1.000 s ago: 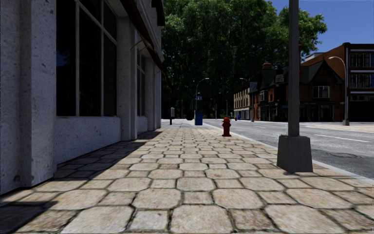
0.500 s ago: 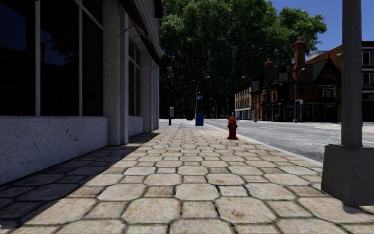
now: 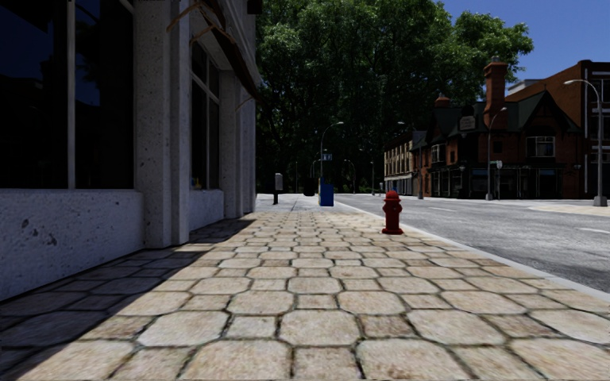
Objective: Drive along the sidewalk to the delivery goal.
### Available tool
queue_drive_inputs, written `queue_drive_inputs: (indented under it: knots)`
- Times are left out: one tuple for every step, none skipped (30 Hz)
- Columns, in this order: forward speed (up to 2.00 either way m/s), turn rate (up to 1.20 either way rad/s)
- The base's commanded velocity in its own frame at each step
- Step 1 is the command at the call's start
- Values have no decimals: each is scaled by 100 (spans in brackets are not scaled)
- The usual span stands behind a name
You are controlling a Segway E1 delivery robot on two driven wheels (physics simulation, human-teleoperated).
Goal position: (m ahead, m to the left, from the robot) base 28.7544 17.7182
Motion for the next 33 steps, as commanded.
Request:
queue_drive_inputs:
  knots:
    - [200,0]
    - [200,0]
    - [200,0]
    - [200,0]
    - [200,0]
    - [200,0]
    - [200,0]
    - [200,0]
    - [200,0]
    - [200,0]
    - [200,0]
    - [200,0]
    - [200,0]
    - [200,0]
    - [200,0]
    - [200,0]
    - [200,0]
    - [200,0]
    - [200,0]
    - [200,0]
    - [200,0]
    - [200,0]
    - [200,0]
    - [200,0]
    - [200,0]
    - [200,0]
    - [200,0]
    - [200,0]
    - [200,0]
    - [200,0]
    - [200,0]
    - [200,0]
    - [200,0]
